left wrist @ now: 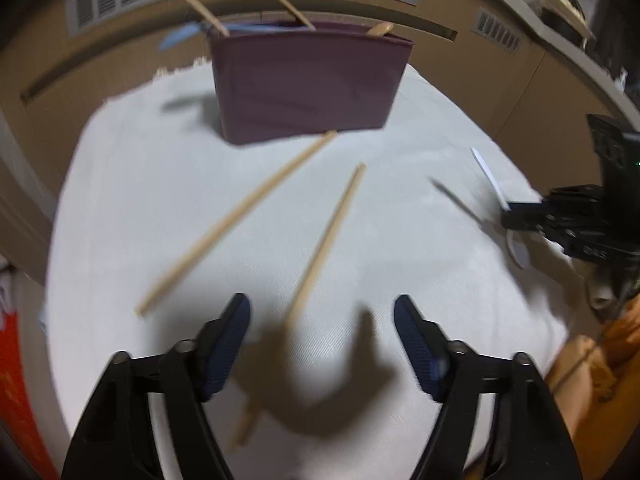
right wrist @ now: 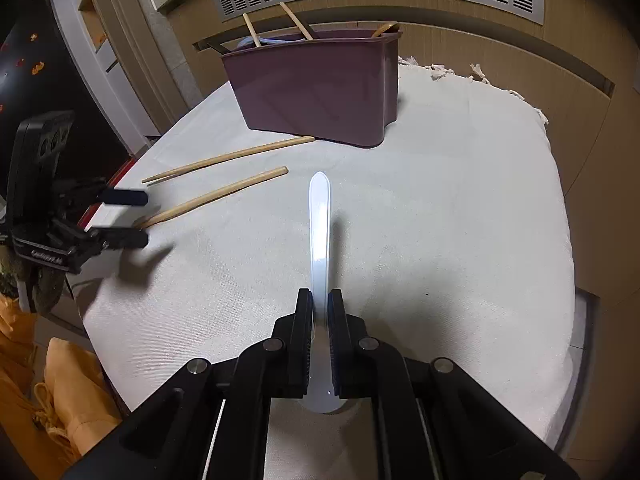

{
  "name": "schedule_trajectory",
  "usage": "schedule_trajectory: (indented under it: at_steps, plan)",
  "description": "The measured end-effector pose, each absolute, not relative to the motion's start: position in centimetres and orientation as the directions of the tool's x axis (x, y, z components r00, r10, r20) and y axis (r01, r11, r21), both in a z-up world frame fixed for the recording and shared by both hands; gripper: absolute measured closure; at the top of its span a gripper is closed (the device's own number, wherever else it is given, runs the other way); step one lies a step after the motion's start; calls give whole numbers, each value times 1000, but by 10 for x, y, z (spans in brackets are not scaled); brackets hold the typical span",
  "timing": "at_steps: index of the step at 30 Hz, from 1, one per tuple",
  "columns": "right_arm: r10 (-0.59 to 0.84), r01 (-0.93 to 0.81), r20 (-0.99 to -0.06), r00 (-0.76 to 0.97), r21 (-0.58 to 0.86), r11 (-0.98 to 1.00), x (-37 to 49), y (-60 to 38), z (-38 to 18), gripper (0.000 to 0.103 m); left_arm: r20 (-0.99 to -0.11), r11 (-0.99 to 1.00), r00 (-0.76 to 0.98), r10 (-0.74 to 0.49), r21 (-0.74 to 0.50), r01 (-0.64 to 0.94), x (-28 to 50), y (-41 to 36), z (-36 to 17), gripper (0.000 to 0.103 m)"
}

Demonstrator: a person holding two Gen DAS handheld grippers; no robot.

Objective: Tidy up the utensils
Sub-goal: 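Grasp the white plastic spoon with the right tool while the left tool grasps a chopstick, then lift the white spoon and chopstick up over the purple caddy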

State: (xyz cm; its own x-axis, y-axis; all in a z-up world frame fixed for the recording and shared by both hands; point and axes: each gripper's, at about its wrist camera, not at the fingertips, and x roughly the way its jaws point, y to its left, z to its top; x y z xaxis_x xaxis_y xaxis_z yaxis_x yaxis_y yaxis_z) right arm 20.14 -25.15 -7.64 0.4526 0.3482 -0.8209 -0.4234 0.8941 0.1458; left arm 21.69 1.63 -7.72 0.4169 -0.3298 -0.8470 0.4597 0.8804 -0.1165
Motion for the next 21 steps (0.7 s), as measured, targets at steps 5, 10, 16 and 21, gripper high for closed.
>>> schedule_trajectory:
  at_steps: [5, 10, 16, 21]
  plan:
    - [353, -434, -825, 441, 148, 889, 202, -246, -80, 95, -894, 857, 382, -234, -4, 515, 251, -11, -89, 65]
    - [353, -444, -829, 433, 145, 884, 200, -242, -82, 95, -919, 838, 357, -165, 60, 543, 276, -34, -96, 82]
    - [351, -448, -828, 437, 138, 883, 202, -242, -82, 95, -931, 835, 318, -179, 27, 550, 286, -44, -95, 92]
    - [347, -454, -821, 453, 122, 883, 204, -239, -76, 95, -828, 877, 494, -264, 6, 480, 263, -34, -56, 96]
